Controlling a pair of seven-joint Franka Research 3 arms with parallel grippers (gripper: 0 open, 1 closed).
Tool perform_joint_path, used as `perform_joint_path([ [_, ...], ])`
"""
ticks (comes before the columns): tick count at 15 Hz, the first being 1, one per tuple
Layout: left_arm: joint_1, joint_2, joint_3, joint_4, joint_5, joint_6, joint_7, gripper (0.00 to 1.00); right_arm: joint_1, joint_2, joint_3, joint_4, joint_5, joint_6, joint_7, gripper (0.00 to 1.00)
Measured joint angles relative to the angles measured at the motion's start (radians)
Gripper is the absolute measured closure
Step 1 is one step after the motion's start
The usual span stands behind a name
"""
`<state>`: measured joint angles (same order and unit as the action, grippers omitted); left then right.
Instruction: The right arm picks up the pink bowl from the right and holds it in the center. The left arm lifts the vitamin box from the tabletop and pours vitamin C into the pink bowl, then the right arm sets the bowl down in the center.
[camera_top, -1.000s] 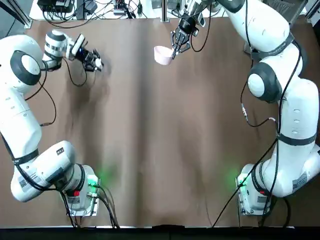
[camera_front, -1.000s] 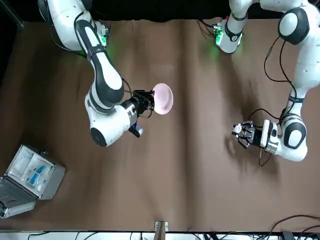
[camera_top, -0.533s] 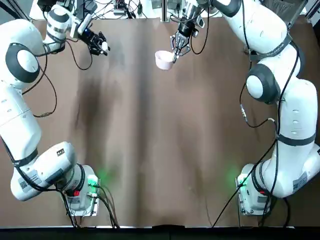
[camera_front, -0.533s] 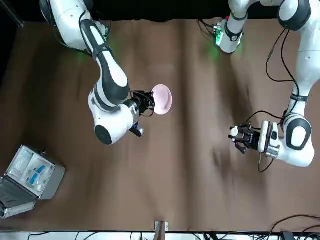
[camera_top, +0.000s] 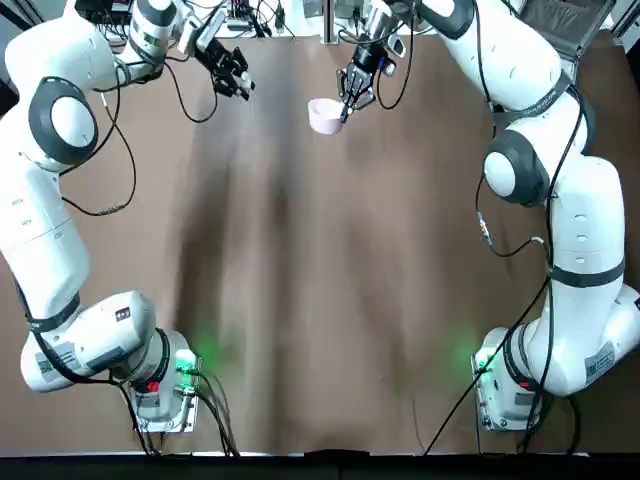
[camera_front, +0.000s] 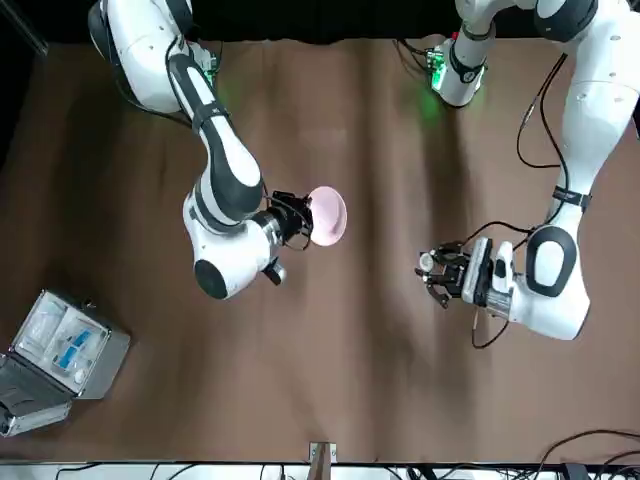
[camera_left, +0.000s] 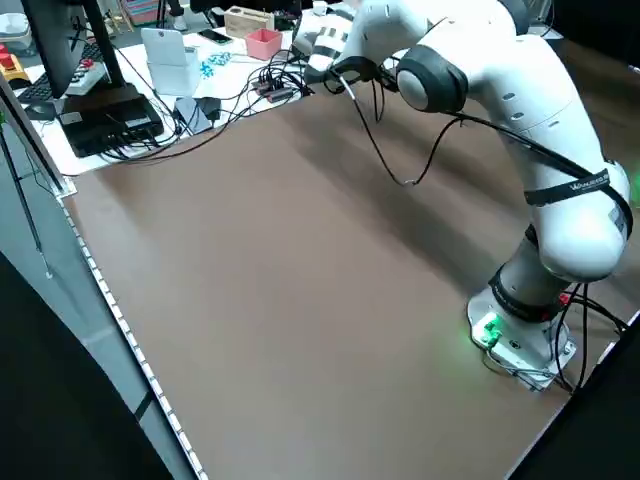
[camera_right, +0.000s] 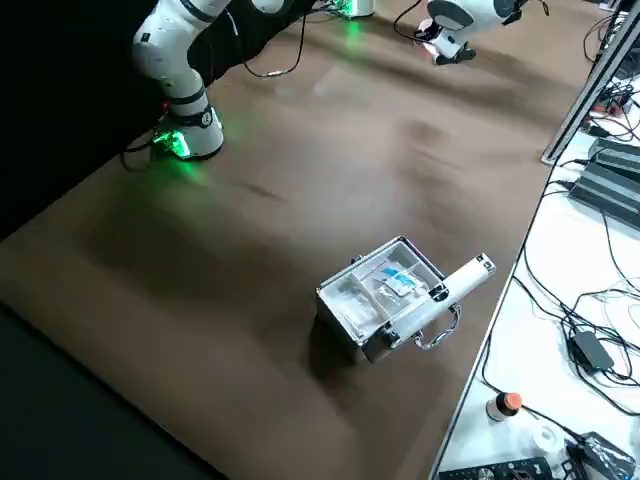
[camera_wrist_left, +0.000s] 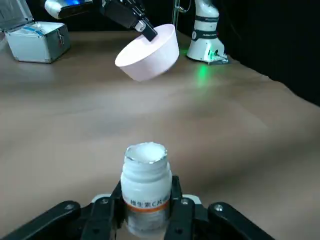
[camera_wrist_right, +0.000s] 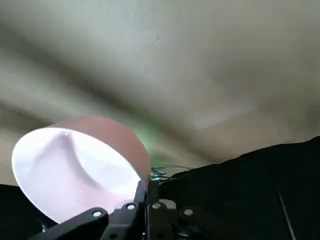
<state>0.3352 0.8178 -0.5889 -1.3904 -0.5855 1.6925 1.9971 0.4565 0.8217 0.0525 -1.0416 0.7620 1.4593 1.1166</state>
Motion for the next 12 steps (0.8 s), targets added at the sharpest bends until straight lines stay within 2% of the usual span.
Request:
perform_joint_path([
  [5, -0.051, -0.038, -0.013, 0.005, 0.058, 0.059, -0.040, 0.64, 0.000, 0.010, 0.000, 0.002, 0.004, 0.031, 0.083, 0.98],
  [9, -0.142, -0.080, -0.015, 0.006, 0.101, 0.129, -0.050, 0.64, 0.000, 0.024, 0.000, 0.003, 0.005, 0.043, 0.140, 0.98],
  [10, -0.194, -0.101, -0.015, 0.007, 0.114, 0.154, -0.075, 0.64, 0.000, 0.025, 0.001, 0.004, 0.006, 0.044, 0.149, 0.98],
  [12, -0.239, -0.118, -0.015, 0.007, 0.159, 0.164, -0.147, 0.64, 0.000, 0.025, 0.001, 0.005, 0.006, 0.046, 0.154, 0.98],
])
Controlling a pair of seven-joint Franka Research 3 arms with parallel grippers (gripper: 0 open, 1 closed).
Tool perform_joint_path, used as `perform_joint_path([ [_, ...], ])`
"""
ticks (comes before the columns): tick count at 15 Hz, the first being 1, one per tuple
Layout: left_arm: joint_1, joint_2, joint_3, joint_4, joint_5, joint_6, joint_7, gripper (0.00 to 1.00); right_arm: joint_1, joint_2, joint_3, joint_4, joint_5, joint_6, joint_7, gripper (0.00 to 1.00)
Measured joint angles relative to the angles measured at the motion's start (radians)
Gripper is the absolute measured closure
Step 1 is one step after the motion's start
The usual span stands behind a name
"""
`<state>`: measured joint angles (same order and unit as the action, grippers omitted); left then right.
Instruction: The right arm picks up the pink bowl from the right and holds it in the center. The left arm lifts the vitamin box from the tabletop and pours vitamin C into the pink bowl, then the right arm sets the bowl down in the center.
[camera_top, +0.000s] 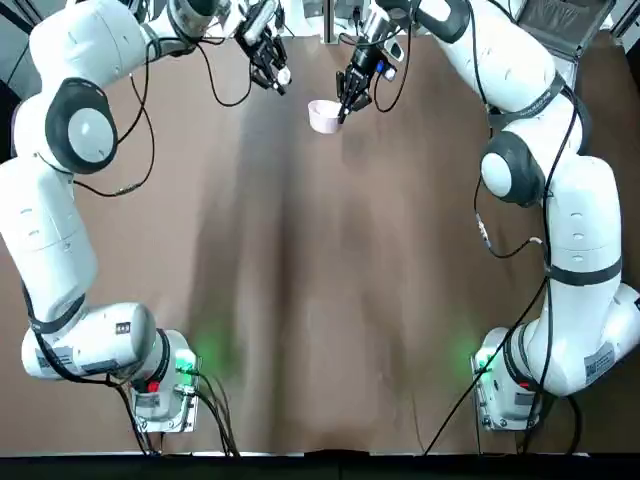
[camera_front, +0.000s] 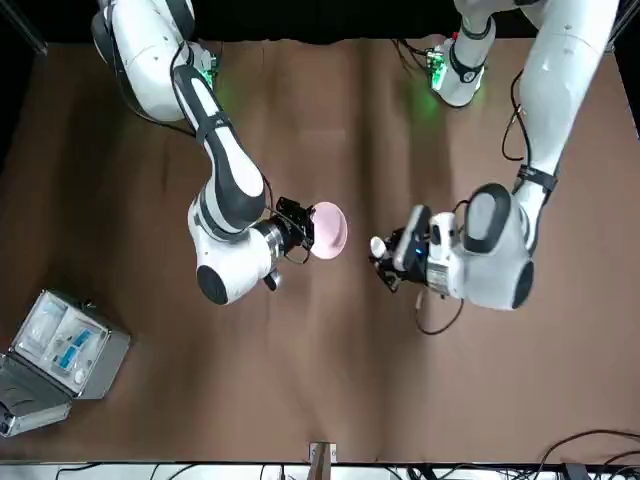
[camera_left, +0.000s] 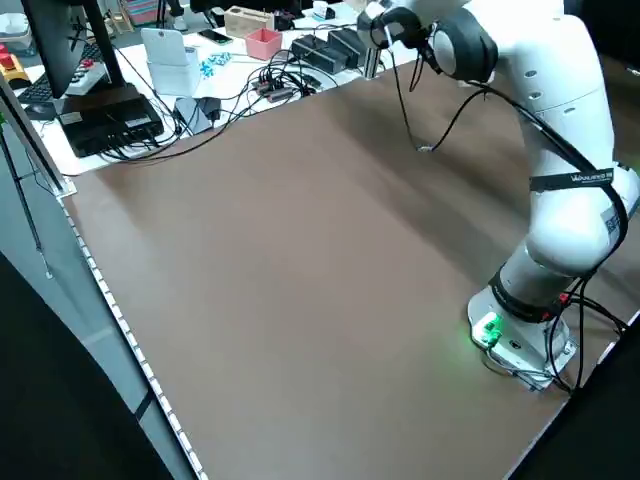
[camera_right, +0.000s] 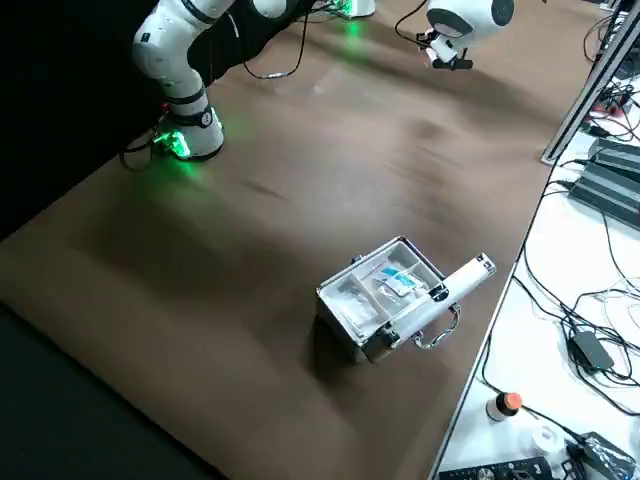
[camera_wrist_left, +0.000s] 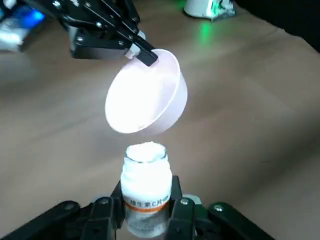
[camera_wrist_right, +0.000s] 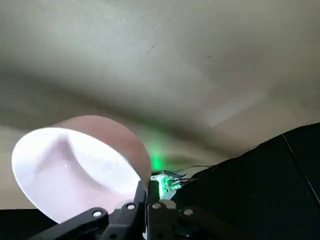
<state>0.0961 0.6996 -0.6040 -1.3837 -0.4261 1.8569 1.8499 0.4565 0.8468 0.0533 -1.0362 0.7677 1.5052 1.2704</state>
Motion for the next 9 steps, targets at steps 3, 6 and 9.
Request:
perform_joint_path([
  [3, -0.042, -0.006, 0.001, 0.000, 0.058, 0.029, -0.052, 0.64, 0.000, 0.000, 0.000, 0.003, 0.000, 0.002, 0.002, 0.98],
  [6, -0.073, -0.012, 0.002, 0.000, 0.064, 0.053, -0.071, 0.64, 0.001, 0.000, 0.001, 0.003, 0.000, 0.005, 0.006, 0.98],
  [9, -0.104, -0.024, 0.005, 0.001, 0.069, 0.075, -0.115, 0.64, 0.001, 0.000, 0.001, 0.003, 0.002, 0.012, 0.020, 0.98],
])
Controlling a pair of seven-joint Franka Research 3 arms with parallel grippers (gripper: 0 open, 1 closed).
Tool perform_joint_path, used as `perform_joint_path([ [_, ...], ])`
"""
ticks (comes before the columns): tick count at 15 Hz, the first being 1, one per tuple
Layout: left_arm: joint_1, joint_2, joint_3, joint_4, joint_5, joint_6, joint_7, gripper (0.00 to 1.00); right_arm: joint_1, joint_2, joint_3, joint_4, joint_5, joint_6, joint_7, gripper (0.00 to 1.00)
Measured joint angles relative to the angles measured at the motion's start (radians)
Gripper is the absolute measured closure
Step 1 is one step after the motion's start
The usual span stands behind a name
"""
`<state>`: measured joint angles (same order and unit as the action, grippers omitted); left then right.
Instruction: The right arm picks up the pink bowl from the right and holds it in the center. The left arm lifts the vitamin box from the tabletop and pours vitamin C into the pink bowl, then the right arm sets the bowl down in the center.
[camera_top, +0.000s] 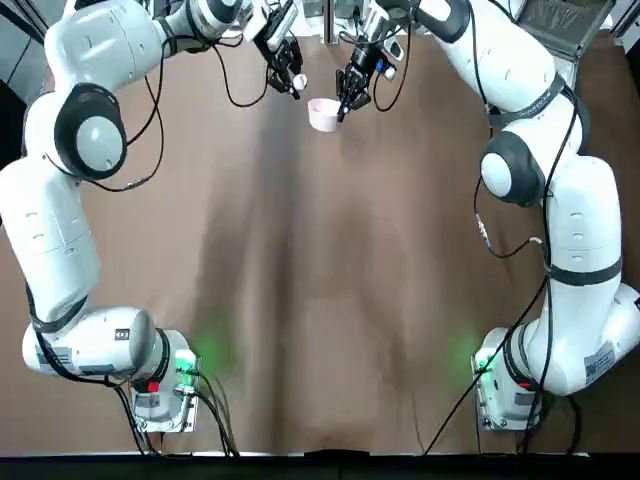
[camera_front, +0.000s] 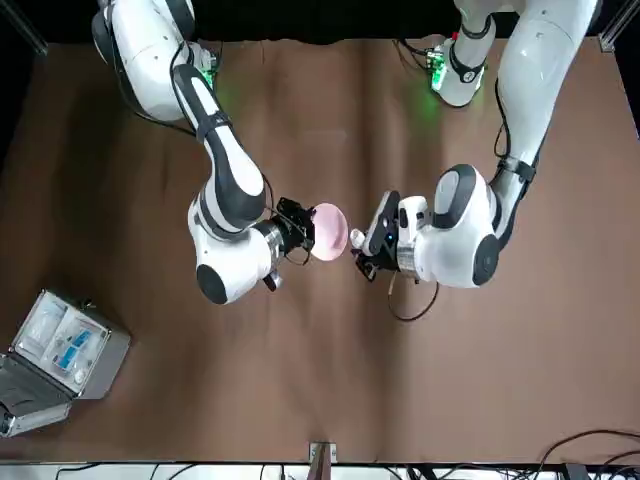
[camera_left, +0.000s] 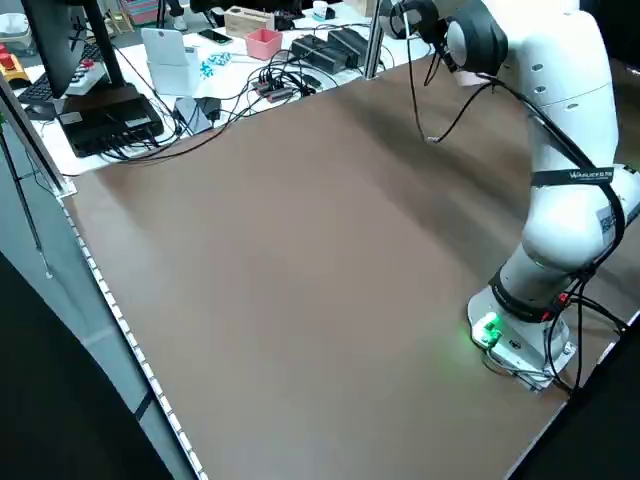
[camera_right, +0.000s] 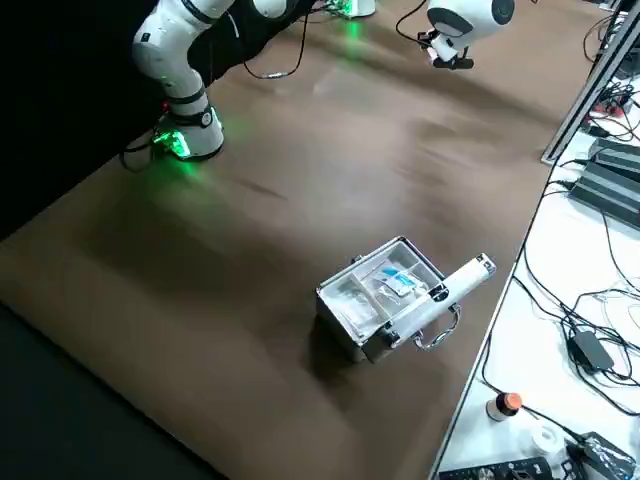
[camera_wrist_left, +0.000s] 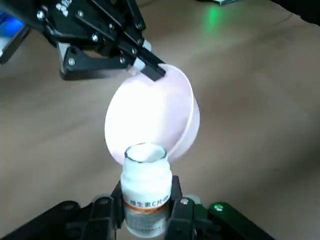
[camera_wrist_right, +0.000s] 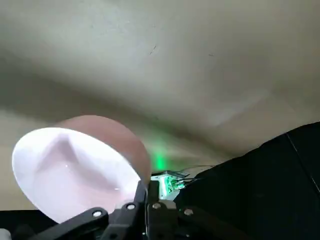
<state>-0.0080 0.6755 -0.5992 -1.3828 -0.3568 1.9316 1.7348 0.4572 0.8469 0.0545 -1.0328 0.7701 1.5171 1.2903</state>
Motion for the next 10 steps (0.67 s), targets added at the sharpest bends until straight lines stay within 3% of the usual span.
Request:
perform_joint_path([
  [10, -0.097, -0.020, 0.003, 0.035, 0.258, 0.037, -0.233, 0.64, 0.000, 0.000, -0.001, 0.000, 0.022, 0.028, 0.078, 0.98],
])
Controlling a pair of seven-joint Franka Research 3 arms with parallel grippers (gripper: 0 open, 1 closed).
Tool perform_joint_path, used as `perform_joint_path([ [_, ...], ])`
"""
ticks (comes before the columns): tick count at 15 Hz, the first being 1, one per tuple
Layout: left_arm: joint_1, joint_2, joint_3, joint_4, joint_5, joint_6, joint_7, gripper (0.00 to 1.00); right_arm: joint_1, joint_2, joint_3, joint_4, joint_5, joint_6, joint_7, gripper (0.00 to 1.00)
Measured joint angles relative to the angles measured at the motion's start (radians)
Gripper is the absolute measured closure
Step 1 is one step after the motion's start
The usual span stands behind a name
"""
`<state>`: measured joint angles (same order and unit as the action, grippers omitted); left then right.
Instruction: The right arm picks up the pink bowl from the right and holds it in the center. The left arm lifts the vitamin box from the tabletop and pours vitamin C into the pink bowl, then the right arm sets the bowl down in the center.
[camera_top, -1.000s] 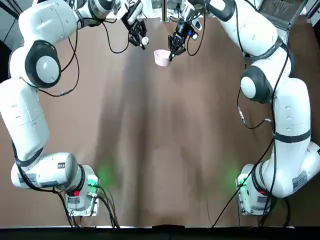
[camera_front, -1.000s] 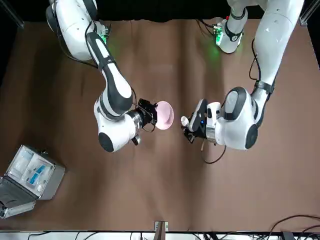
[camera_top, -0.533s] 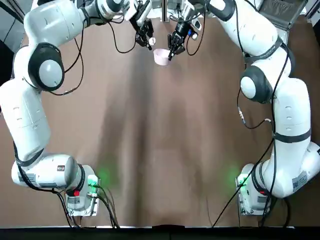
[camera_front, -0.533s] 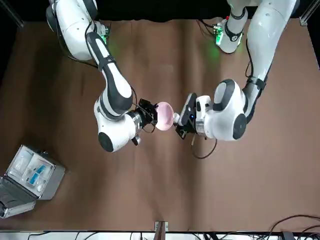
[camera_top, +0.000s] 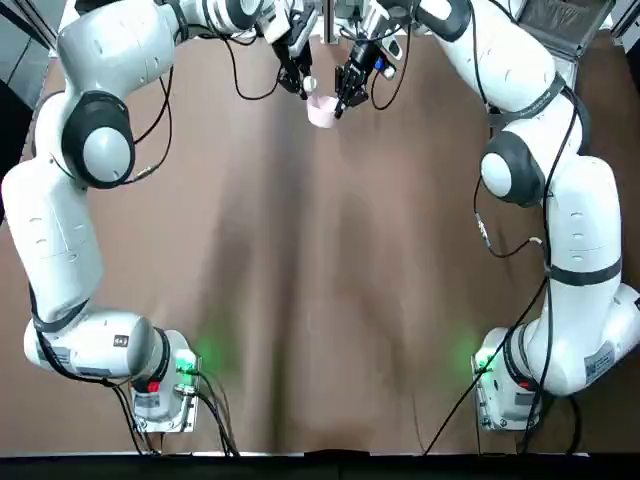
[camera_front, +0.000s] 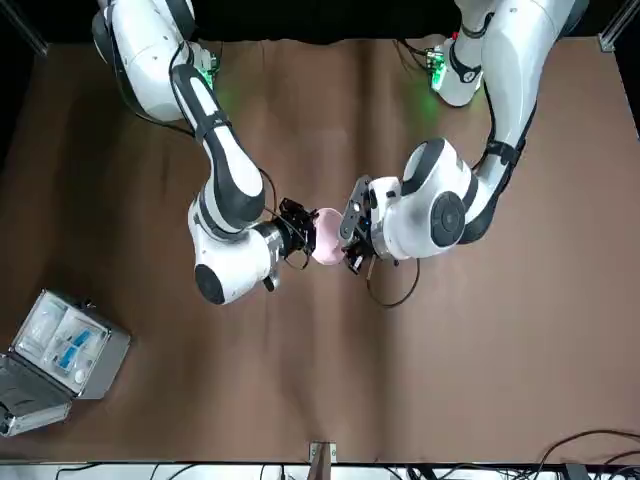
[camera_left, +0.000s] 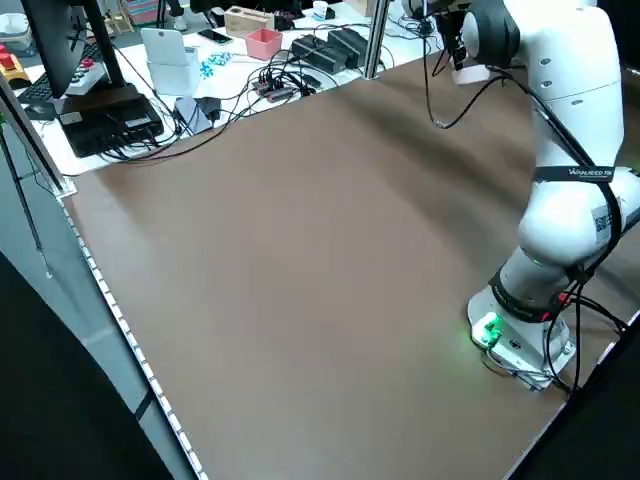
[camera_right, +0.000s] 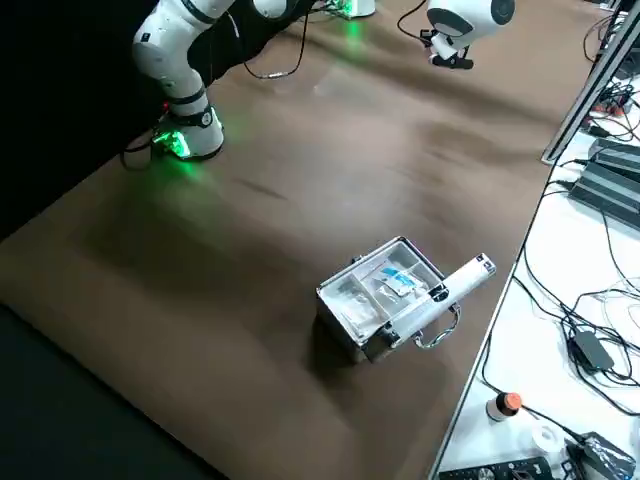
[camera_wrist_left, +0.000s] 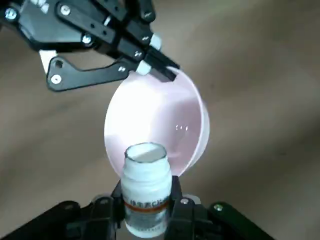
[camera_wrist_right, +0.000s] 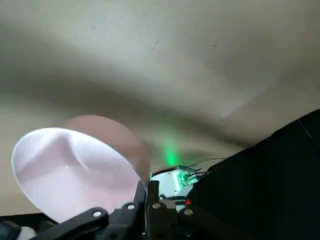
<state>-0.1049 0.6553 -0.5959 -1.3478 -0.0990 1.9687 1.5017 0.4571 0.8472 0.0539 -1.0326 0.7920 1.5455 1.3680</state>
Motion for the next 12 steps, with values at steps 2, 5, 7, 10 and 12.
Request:
perform_joint_path([
  [2, -0.006, -0.001, -0.001, 0.007, 0.045, 0.000, -0.040, 0.64, 0.000, 0.000, 0.000, 0.000, 0.000, 0.000, 0.001, 0.98],
  [5, -0.022, -0.008, -0.001, 0.015, 0.126, 0.000, -0.115, 0.64, 0.000, 0.000, 0.000, 0.000, 0.001, 0.000, 0.001, 0.98],
  [7, -0.042, -0.012, 0.000, 0.024, 0.145, 0.004, -0.166, 0.64, 0.000, 0.001, 0.000, 0.000, 0.002, -0.001, 0.001, 0.98],
  [10, -0.073, -0.013, 0.000, 0.032, 0.224, 0.023, -0.233, 0.64, 0.000, 0.003, 0.000, 0.000, 0.008, -0.003, 0.002, 0.98],
  [12, -0.091, -0.013, 0.001, 0.033, 0.272, 0.029, -0.267, 0.64, 0.000, 0.004, 0.000, 0.000, 0.012, -0.003, 0.002, 0.98],
])
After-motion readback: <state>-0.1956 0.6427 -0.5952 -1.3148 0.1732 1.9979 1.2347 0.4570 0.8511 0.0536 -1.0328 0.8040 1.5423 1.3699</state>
